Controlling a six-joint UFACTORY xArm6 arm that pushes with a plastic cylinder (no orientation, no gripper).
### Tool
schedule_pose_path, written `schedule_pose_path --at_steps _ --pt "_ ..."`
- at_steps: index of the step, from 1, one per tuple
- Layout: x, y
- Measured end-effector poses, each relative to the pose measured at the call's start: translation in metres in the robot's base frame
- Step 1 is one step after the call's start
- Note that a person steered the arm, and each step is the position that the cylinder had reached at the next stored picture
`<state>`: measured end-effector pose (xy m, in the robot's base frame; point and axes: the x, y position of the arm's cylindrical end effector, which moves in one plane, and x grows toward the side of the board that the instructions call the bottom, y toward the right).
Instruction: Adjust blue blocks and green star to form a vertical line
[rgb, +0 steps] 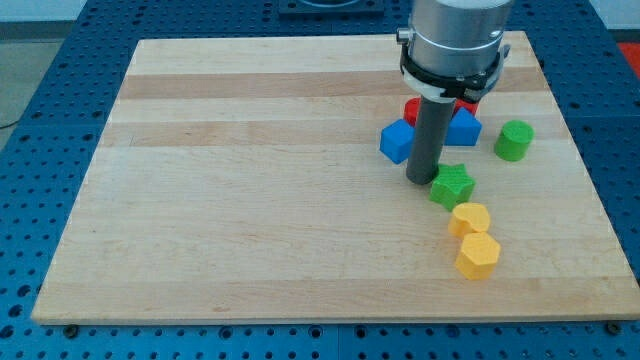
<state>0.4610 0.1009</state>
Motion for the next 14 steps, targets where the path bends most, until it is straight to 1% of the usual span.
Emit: schedule_pose_path --at_steps 8,10,11,12,13,14 --pt "0.014 0.014" --pt "0.002 0.004" --pt "0.031 -0.027" --pt "0.014 -0.081" --pt "-0.033 -0.105" --pt "-0.066 -0.105"
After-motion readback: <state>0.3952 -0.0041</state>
